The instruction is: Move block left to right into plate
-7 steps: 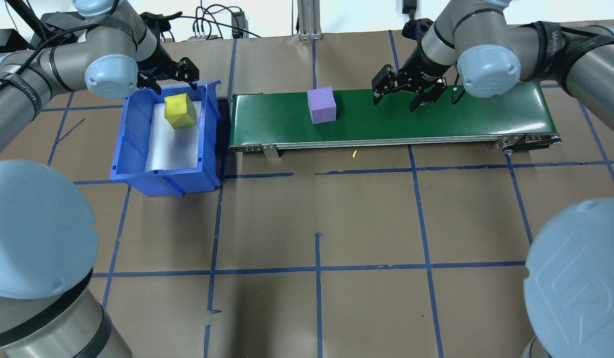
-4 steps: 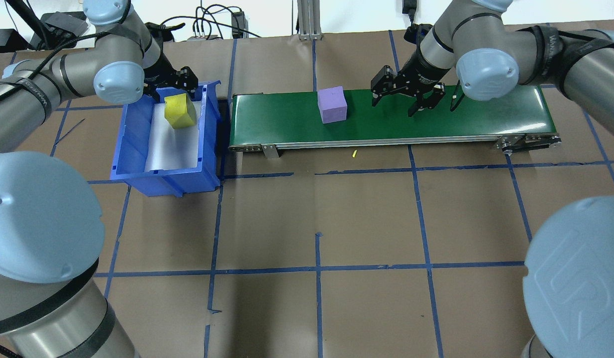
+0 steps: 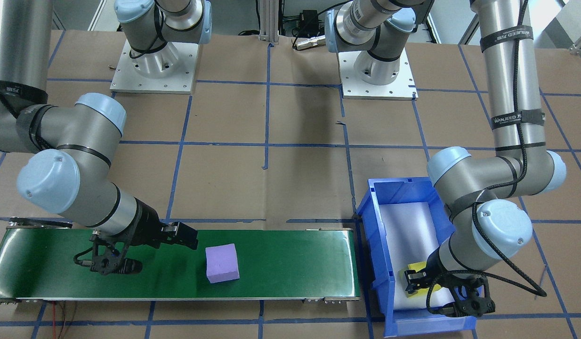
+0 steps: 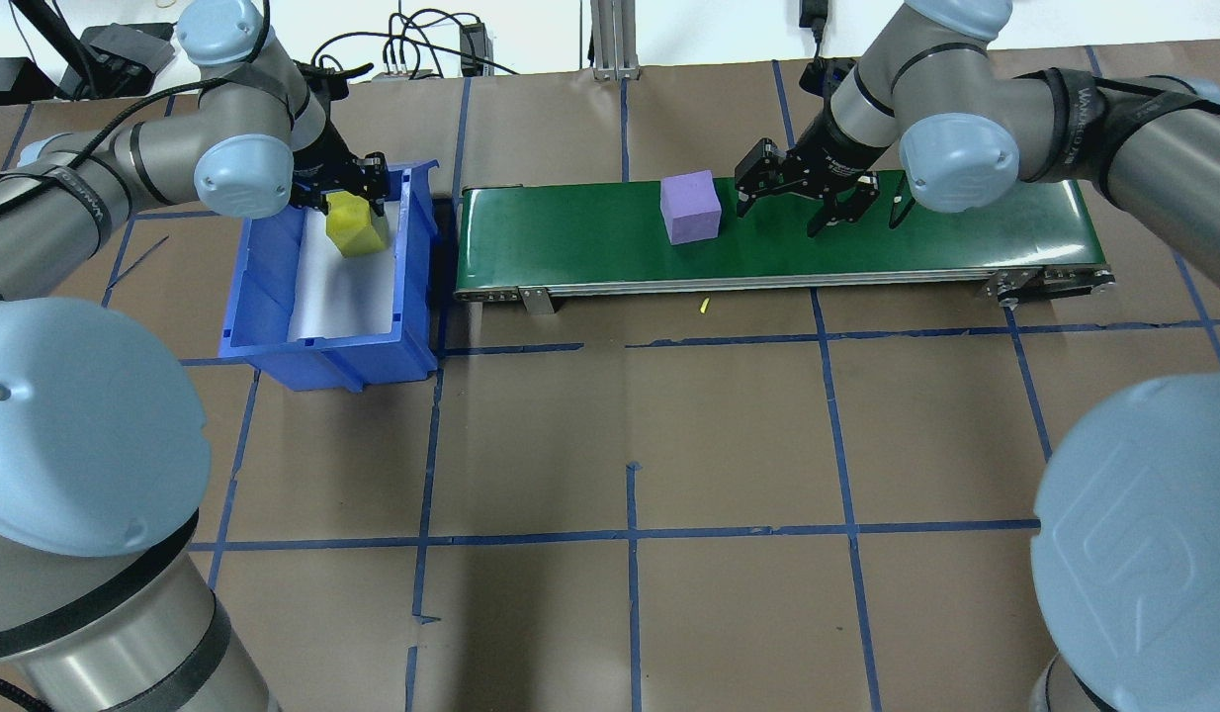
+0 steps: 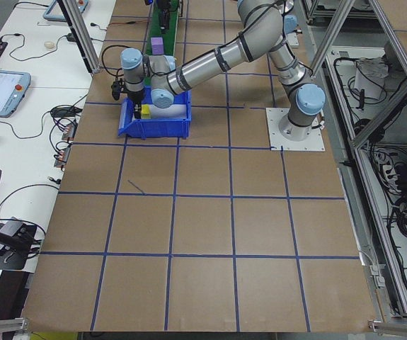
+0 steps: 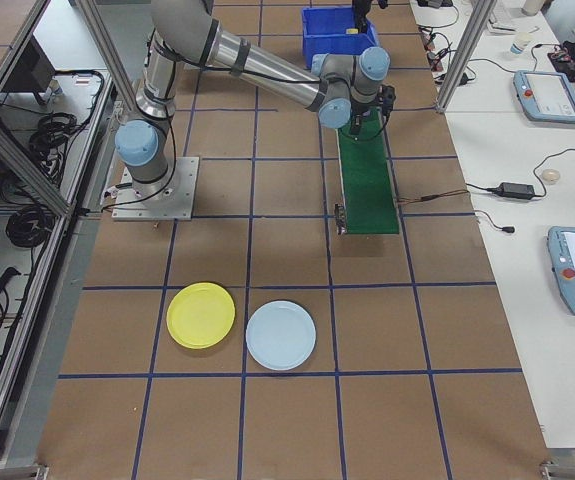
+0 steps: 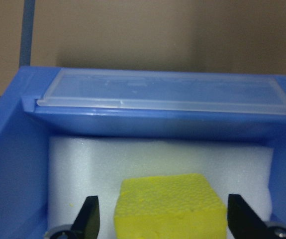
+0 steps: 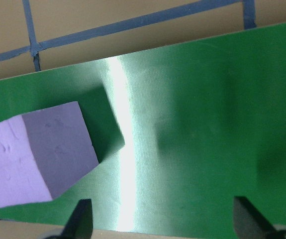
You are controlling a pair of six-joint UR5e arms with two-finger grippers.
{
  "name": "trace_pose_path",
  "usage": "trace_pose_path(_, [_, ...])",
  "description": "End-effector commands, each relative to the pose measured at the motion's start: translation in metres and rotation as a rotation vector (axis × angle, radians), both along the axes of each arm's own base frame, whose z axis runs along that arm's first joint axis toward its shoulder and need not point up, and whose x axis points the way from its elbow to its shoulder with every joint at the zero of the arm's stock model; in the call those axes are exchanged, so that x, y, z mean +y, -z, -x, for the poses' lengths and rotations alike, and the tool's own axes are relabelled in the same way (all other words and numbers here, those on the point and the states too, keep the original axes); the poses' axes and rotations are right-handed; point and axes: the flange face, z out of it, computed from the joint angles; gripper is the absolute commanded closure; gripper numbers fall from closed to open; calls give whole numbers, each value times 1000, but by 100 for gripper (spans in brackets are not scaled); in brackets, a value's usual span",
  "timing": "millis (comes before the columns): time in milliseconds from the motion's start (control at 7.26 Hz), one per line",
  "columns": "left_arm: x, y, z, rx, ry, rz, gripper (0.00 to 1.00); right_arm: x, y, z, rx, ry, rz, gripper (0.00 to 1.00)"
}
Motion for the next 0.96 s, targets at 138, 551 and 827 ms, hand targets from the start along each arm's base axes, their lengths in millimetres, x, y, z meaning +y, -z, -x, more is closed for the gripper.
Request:
trace_pose_path(138, [13, -82, 1, -9, -7, 30, 84, -11, -15, 1, 4, -7, 44, 0])
trace_pose_path(551, [65, -184, 36, 12, 30, 17, 84, -11, -6, 1, 11, -23, 37, 0])
trace_pose_path(827, [85, -174, 127, 9, 129, 13, 84, -11, -4, 2, 16, -23, 33, 0])
